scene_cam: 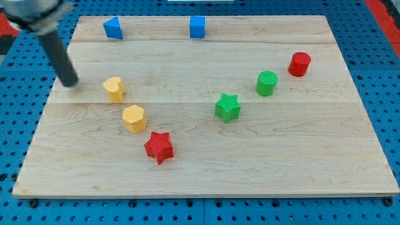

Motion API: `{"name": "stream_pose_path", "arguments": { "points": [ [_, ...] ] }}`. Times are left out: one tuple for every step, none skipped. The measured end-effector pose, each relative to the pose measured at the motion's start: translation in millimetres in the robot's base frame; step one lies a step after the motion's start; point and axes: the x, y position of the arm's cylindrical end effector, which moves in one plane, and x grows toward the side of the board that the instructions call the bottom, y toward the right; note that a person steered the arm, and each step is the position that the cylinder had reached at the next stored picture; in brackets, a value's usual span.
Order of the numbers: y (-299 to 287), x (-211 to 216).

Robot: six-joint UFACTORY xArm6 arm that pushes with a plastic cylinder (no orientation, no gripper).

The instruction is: Push the blue triangle to the top of the yellow heart

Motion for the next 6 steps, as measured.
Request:
{"name": "stream_pose_path", "arguments": {
  "points": [
    [-16.9,-83.6],
    [7.4,-166.5],
    [51.0,-173.4],
    [99.5,-152.5],
    [132.9,-116.9],
    [125.5,-66.8]
  ]
}}
